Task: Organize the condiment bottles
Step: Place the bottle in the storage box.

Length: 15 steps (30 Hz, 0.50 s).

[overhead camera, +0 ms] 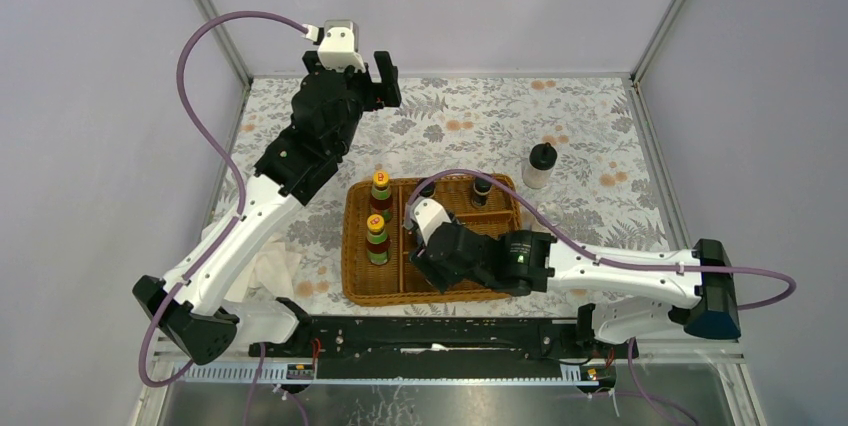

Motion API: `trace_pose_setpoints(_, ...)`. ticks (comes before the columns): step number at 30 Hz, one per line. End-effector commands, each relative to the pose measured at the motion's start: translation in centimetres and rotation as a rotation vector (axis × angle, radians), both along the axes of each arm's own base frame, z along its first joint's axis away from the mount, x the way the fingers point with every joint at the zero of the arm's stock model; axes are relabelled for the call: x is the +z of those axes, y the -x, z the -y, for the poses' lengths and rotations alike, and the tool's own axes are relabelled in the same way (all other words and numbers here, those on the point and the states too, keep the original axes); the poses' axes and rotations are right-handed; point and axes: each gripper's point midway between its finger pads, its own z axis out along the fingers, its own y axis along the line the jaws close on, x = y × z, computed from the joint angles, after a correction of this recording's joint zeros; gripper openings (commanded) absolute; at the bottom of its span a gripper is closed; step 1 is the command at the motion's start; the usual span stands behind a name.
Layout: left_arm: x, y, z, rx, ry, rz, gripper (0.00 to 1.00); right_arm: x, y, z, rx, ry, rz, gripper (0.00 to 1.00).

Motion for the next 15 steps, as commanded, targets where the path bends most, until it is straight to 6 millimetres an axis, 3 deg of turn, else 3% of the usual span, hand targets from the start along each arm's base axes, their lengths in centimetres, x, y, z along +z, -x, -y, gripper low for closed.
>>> trace_pose_setpoints(1, 0.4, 0.4, -0.5, -0.001, -0.01, 0.015, 0.93, 1.1, -0.4, -1.7, 0.014, -0.057, 0.043, 0.0)
trace_pose_setpoints(15, 0.1, 0.4, -0.6, -0.003, -0.009, 0.012, 0.93, -1.1, -0.7, -2.7, 0.024, -0.016, 0.037, 0.0)
